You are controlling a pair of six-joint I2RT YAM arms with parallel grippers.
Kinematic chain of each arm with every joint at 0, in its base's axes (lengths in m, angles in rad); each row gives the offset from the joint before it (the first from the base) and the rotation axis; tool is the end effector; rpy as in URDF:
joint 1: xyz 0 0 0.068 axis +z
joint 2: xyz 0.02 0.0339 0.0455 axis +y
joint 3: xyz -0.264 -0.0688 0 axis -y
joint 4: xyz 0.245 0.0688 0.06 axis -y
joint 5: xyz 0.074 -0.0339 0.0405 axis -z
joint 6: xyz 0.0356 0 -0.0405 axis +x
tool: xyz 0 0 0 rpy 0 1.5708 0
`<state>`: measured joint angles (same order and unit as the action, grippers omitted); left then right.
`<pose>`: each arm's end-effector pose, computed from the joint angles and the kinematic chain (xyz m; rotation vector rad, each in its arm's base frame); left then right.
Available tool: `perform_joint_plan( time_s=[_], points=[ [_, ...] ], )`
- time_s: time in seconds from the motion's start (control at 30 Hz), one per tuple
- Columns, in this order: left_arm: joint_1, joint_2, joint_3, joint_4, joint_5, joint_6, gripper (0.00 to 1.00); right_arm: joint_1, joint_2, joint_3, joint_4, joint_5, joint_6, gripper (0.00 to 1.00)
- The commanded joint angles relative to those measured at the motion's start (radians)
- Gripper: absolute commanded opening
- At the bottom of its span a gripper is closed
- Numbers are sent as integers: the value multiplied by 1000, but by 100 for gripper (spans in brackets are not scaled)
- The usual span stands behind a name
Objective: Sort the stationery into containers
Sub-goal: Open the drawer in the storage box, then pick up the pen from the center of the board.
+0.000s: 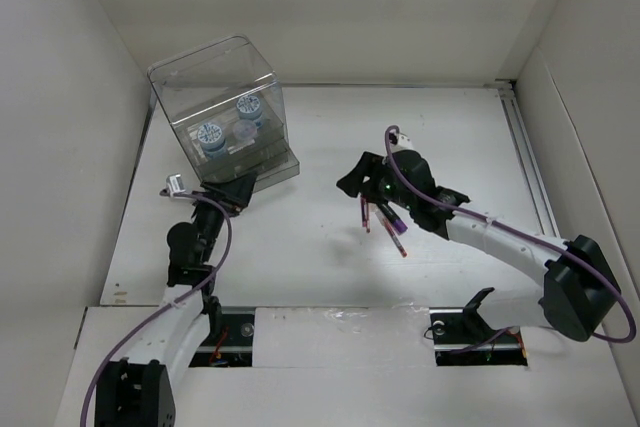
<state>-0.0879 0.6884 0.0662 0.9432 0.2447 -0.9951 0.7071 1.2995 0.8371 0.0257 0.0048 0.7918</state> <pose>0.1518 -0.0220 0.2214 -0.3755 1.2827 -1.0803 0.2241 0.1913 0.2659 0.0938 2.1371 0.9243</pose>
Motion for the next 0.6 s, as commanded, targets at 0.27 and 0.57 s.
perform_joint_plan(
  time_s=[0.27, 0.57],
  points=[
    [-3, -75, 244, -253, 172, 177, 100, -152, 24, 43, -156, 371, 103, 16],
    [-56, -139, 306, -303, 188, 297, 86, -411, 325, 180, -190, 296, 110, 45]
  ],
)
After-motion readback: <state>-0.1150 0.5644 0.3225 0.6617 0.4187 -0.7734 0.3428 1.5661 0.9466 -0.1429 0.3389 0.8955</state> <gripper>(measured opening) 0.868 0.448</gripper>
